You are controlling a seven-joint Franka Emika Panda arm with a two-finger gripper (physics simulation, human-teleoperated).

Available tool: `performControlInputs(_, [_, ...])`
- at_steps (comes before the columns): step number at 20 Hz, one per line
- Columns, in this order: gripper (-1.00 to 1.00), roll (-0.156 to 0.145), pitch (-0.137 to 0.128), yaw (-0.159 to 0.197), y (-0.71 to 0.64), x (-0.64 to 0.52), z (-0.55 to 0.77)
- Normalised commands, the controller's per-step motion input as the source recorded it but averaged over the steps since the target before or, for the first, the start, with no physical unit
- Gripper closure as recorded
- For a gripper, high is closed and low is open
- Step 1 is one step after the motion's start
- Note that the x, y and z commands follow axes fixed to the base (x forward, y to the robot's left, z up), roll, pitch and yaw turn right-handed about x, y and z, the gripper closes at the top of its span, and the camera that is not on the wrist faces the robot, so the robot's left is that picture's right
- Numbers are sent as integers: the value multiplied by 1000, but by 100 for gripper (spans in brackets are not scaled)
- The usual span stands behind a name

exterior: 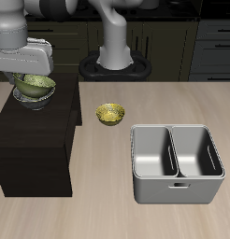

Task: Stack the green bowl on the black bowl

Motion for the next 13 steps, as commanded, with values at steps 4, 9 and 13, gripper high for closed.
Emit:
performControlInputs(4, [-100,-67,49,5,-1,-30,-152])
performControlInputs(9, [-100,22,22,1,-47,37,-58])
performControlInputs(13, [-100,1,5,-4,-15,-32,-43])
